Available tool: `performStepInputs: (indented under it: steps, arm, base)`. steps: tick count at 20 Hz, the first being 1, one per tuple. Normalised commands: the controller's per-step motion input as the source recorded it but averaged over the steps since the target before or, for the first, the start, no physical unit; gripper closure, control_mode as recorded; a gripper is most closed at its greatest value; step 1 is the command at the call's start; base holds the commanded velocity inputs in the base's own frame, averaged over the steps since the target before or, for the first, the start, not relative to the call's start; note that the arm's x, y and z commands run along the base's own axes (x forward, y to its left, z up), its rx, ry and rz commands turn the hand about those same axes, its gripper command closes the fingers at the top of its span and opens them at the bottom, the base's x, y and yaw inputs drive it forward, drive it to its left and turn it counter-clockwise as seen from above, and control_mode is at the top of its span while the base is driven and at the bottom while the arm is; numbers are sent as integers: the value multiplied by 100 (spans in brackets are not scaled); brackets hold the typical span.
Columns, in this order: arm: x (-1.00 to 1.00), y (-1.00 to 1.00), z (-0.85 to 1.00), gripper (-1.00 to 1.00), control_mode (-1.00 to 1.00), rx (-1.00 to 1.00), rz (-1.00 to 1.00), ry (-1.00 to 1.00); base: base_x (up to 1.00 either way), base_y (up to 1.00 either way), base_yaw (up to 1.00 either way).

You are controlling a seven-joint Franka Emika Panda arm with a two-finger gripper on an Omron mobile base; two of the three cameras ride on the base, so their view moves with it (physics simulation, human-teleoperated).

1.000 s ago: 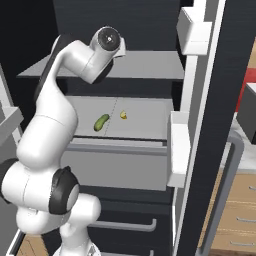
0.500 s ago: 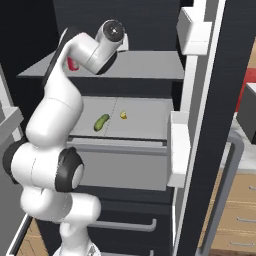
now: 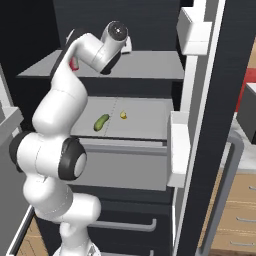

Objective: Place the condiment bottle and ketchup from the counter to the top shelf of the fridge. If the existing items in the fridge are on the top shelf, move them to other shelves.

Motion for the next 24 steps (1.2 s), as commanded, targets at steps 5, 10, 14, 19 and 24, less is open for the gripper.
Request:
performStepInputs:
  steps: [5, 10, 14, 19, 24]
  arm:
    - [13, 0, -5, 100, -100, 0, 0, 1]
    - [0, 0, -7, -100, -100, 0, 0, 0]
    - [0, 0, 0, -100, -100, 0, 0, 0]
    - [-3, 0, 0, -100, -100, 0, 0, 0]
    - [-21, 0, -2, -100, -100, 0, 0, -1]
  base:
    - [0, 0, 0]
    - [0, 0, 0]
    - [0, 0, 0]
    - [0, 0, 0]
    - [0, 0, 0]
